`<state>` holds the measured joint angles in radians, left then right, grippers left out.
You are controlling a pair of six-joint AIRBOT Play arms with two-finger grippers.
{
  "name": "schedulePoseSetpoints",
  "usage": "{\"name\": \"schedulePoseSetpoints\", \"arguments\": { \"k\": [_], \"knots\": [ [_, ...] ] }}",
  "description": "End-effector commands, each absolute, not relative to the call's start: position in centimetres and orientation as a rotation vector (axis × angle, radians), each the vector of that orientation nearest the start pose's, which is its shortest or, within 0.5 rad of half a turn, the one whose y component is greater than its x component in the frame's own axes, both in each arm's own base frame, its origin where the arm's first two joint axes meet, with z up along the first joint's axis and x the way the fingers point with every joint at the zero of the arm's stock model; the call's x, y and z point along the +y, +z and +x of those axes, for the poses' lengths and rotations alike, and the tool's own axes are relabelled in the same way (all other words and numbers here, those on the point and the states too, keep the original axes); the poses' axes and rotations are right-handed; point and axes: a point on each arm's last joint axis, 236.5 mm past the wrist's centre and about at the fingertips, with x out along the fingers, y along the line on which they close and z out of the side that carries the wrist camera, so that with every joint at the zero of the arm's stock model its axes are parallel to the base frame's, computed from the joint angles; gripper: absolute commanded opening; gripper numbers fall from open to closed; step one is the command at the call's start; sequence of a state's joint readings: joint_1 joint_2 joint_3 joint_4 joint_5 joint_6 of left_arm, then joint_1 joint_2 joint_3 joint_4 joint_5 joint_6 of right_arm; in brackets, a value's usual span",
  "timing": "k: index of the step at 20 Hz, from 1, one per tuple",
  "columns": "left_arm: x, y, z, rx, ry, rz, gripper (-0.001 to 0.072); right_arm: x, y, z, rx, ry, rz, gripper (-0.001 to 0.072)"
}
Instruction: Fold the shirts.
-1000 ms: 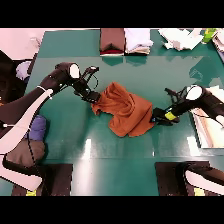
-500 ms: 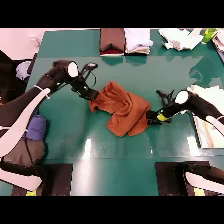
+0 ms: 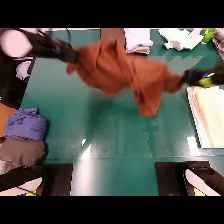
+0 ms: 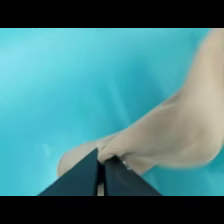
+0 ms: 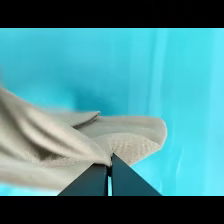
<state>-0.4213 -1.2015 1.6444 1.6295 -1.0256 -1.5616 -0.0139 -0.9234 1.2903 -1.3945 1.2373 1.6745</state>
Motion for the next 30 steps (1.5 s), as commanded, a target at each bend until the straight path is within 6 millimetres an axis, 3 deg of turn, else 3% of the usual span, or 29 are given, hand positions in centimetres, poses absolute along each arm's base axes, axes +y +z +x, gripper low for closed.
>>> {"name": "schedulePoseSetpoints", "arguments": {
  "k": [1,5,10,13,15,16,18,21,23,25,27,30],
  "knots": [
    [-15.9,37.6,39.0,0.27,-0.365,0.119,0.0022,1.3,30.7,33.4,0.581,0.046,0.173,0.002],
    [-13.2,46.4,32.7,0.055,-0.37,0.062,0.0023,1.5,39.4,30.4,0.371,0.062,0.142,0.002],
    [-12.8,52.7,26.9,-0.096,-0.449,-0.002,0.0023,1.4,46.1,28.6,0.234,0.066,0.097,0.0019],
    [-13.6,54.8,25.3,-0.166,-0.508,-0.012,0.0023,1.0,48.5,29.2,0.193,0.052,0.077,0.0019],
    [-14.1,53.7,26.5,-0.126,-0.508,0.0,0.0022,0.9,48.3,31.1,0.203,0.054,0.081,0.0019],
    [-14.7,52.1,27.8,-0.068,-0.507,0.015,0.0022,1.1,47.3,32.5,0.229,0.063,0.089,0.0019],
    [-16.5,46.6,31.6,0.127,-0.515,0.057,0.0022,2.0,42.4,36.4,0.356,0.096,0.115,0.0019],
    [-19.3,33.5,37.5,0.552,-0.523,0.147,0.0022,5.2,29.8,41.4,0.7,0.159,0.118,0.0019],
    [-20.2,23.7,40.4,0.846,-0.503,0.216,0.0023,7.1,21.2,43.4,0.917,0.183,0.1,0.0019],
    [-21.1,15.2,42.7,1.051,-0.506,0.276,0.0023,8.2,14.2,44.8,1.065,0.188,0.095,0.0019],
    [-21.9,8.9,45.8,1.123,-0.481,0.301,0.0023,8.4,9.5,46.2,1.136,0.177,0.104,0.0019],
    [-22.4,2.2,48.8,1.168,-0.452,0.329,0.0023,8.5,5.9,47.3,1.194,0.168,0.109,0.0019]
  ]
}}
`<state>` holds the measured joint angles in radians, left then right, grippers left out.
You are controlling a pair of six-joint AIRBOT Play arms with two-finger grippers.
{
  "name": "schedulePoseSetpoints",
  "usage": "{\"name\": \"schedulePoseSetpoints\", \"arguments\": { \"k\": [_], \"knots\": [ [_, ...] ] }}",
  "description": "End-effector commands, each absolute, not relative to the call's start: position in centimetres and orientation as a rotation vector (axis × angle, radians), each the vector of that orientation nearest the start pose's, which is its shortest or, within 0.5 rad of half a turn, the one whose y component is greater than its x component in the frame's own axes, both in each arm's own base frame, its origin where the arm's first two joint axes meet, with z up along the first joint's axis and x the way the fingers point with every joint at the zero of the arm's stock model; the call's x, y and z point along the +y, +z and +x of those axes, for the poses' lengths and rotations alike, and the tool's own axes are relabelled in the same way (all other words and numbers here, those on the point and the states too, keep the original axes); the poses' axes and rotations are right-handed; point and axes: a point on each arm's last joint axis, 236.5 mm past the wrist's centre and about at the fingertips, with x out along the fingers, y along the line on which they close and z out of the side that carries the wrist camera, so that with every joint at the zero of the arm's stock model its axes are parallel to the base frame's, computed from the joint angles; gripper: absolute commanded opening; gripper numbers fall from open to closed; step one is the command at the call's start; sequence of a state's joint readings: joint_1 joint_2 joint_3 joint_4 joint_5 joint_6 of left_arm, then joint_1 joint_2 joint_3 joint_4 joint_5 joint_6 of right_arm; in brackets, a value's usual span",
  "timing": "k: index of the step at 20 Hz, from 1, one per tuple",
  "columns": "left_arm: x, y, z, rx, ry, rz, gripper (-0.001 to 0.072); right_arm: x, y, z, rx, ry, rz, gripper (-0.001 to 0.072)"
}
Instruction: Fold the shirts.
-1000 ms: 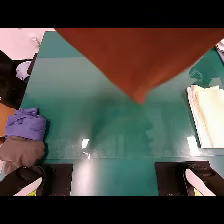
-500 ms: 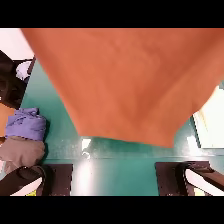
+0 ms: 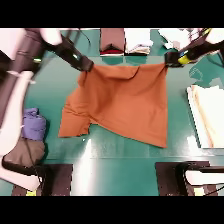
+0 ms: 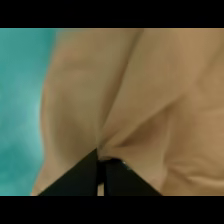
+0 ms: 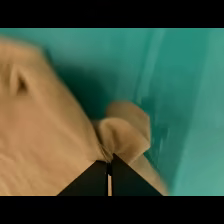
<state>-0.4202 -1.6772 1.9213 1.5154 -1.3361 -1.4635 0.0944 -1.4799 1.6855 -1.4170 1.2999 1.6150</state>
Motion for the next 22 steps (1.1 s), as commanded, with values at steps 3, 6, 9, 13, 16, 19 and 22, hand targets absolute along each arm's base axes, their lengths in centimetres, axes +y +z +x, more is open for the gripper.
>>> {"name": "schedulePoseSetpoints", "arguments": {
  "k": [3,6,9,13,16,19,22],
  "knots": [
    [-21.5,0.4,49.4,1.19,-0.407,0.356,0.0024,8.4,5.4,47.8,1.187,0.164,0.112,0.0021],
    [-18.9,1.3,49.5,1.222,-0.341,0.298,0.0563,7.7,6.5,48.2,1.168,0.156,0.13,0.0163],
    [-14.3,5.0,48.7,1.231,-0.27,0.235,0.0479,6.3,9.0,47.4,1.191,0.145,0.126,0.0363],
    [-8.2,9.4,46.0,1.225,-0.169,0.154,0.0479,3.7,9.6,42.5,1.254,0.099,0.149,0.0363],
    [-6.1,7.8,42.6,1.262,-0.14,0.136,0.0478,2.3,7.2,36.6,1.335,0.053,0.188,0.0363],
    [-6.1,3.7,39.4,1.323,-0.153,0.124,0.0479,2.5,3.1,30.1,1.458,0.028,0.228,0.058],
    [-6.4,0.5,37.7,1.387,-0.167,0.106,0.0479,3.1,-1.4,23.6,1.606,-0.037,0.293,0.0631]
  ]
}}
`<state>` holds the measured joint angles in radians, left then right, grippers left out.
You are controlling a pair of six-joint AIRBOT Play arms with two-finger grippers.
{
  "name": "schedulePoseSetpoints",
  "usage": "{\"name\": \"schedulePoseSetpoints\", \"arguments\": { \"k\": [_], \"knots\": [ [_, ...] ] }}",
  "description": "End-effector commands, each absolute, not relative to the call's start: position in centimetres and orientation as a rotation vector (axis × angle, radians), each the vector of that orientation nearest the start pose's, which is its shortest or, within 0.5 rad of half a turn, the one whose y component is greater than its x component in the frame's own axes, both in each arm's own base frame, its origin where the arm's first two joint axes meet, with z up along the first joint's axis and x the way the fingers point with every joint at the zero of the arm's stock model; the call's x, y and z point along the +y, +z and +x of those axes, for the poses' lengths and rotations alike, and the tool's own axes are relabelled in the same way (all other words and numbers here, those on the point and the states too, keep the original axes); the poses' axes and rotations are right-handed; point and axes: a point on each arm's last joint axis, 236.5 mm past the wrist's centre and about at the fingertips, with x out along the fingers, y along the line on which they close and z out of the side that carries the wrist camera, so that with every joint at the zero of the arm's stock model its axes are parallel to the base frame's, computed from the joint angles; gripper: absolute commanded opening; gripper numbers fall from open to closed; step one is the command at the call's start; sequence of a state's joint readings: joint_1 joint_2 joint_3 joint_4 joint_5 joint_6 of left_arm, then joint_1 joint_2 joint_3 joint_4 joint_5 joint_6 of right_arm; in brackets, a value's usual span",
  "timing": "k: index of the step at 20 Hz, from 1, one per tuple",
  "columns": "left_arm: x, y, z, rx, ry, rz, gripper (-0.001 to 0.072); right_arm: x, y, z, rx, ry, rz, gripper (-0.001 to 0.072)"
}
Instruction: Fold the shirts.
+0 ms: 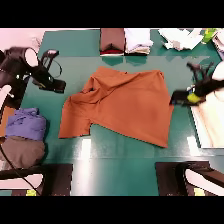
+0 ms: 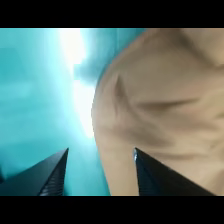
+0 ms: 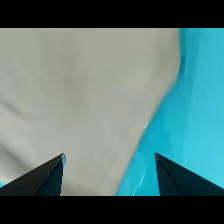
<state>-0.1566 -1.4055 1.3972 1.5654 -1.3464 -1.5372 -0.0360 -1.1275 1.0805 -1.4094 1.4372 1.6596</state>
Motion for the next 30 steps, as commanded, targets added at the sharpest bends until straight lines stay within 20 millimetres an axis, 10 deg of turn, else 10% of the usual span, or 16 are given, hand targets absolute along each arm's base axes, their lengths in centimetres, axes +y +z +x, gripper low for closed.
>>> {"name": "schedulePoseSetpoints", "arguments": {
  "k": [1,7,16,19,22,30],
  "knots": [
    [-6.5,0.0,37.5,1.389,-0.17,0.101,0.0478,3.4,-2.6,21.9,1.648,-0.057,0.309,0.063],
    [-6.7,-0.1,37.7,1.382,-0.174,0.095,0.0478,7.5,-7.3,15.9,1.796,-0.033,0.392,0.0604],
    [-6.7,-0.1,37.7,1.38,-0.174,0.096,0.0479,8.1,-9.2,15.1,1.853,-0.076,0.392,0.0588],
    [-6.6,-0.1,37.7,1.379,-0.173,0.097,0.0479,8.1,-9.9,15.2,1.866,-0.084,0.391,0.0389],
    [-6.6,0.0,38.4,1.35,-0.169,0.101,0.0575,8.0,-9.4,15.5,1.836,-0.065,0.382,0.004],
    [-4.4,-4.5,39.6,1.426,-0.118,0.015,0.058,8.0,-7.4,16.4,1.724,-0.032,0.383,0.0021]
  ]
}}
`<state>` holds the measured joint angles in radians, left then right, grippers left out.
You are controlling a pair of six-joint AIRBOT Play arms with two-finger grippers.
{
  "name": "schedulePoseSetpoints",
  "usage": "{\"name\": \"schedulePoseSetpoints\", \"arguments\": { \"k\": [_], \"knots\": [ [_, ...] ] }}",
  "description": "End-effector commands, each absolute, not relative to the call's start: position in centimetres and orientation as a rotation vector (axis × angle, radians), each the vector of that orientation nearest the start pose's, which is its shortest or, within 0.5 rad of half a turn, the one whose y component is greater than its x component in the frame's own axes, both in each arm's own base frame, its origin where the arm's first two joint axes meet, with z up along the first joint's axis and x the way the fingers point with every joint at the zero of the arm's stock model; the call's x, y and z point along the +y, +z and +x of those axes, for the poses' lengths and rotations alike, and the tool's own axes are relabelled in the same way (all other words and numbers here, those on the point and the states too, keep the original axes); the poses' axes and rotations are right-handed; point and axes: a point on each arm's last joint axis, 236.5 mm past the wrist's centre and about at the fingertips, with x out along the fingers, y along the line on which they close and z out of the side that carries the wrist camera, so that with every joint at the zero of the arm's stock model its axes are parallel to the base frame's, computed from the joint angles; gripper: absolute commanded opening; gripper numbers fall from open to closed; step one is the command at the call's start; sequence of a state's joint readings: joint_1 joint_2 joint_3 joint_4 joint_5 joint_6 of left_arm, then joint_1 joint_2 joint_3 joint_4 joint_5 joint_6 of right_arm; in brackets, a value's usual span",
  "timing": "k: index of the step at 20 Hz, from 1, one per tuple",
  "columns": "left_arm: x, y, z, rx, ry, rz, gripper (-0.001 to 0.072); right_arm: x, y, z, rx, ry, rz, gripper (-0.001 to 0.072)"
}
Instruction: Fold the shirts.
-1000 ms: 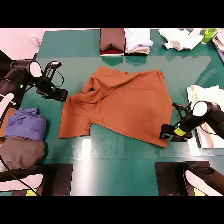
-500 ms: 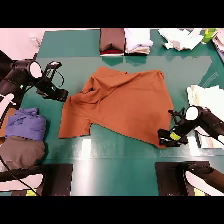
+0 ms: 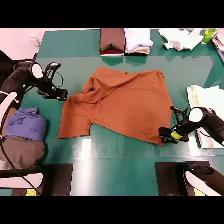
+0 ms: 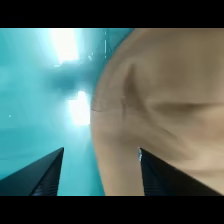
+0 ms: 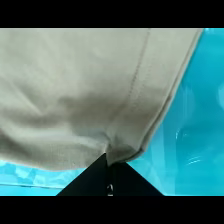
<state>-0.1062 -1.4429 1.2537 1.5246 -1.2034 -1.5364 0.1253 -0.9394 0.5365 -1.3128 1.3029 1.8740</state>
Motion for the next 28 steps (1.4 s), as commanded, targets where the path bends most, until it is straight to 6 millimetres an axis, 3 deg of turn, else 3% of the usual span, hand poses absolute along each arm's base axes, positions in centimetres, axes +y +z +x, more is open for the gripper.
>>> {"name": "schedulePoseSetpoints", "arguments": {
  "k": [1,5,10,11,12,14,15,17,18,20,23,26,28],
  "knots": [
    [-4.2,-5.2,39.7,1.439,-0.123,0.001,0.058,8.0,-7.4,16.3,1.726,-0.032,0.383,0.0022],
    [-6.3,-7.2,39.6,1.471,-0.245,-0.021,0.058,8.0,-7.4,16.4,1.724,-0.031,0.383,0.0021],
    [-6.8,-8.2,39.3,1.495,-0.262,-0.039,0.0577,8.0,-7.4,16.4,1.723,-0.032,0.384,0.0021],
    [-6.8,-8.2,39.2,1.498,-0.263,-0.04,0.0531,8.0,-7.4,16.4,1.723,-0.032,0.384,0.0021],
    [-6.8,-8.2,39.2,1.497,-0.263,-0.041,0.0403,8.0,-7.4,16.4,1.722,-0.031,0.384,0.0021],
    [-6.9,-8.0,39.3,1.491,-0.264,-0.044,0.0079,8.1,-7.0,17.0,1.704,-0.027,0.383,0.0021],
    [-6.9,-7.6,39.5,1.485,-0.266,-0.045,0.0023,8.1,-6.5,17.8,1.679,-0.019,0.379,0.0021],
    [-7.0,-5.2,40.5,1.421,-0.265,-0.041,0.0023,8.3,-4.1,20.5,1.592,0.019,0.361,0.0021],
    [-7.0,-2.9,41.3,1.36,-0.266,-0.035,0.0022,7.9,-2.6,22.1,1.537,0.019,0.339,0.0021],
    [-7.0,4.1,42.9,1.184,-0.268,-0.015,0.0023,7.2,1.8,25.8,1.401,0.021,0.293,0.0021],
    [-6.9,18.2,42.9,0.851,-0.268,0.015,0.0023,5.6,11.8,30.6,1.145,0.028,0.203,0.0021],
    [-6.7,33.3,38.7,0.486,-0.261,0.039,0.0023,3.8,24.8,32.9,0.828,0.019,0.143,0.0021],
    [-6.3,42.9,33.4,0.229,-0.251,0.049,0.0022,2.4,33.3,32.2,0.616,-0.002,0.117,0.0021]
  ]
}}
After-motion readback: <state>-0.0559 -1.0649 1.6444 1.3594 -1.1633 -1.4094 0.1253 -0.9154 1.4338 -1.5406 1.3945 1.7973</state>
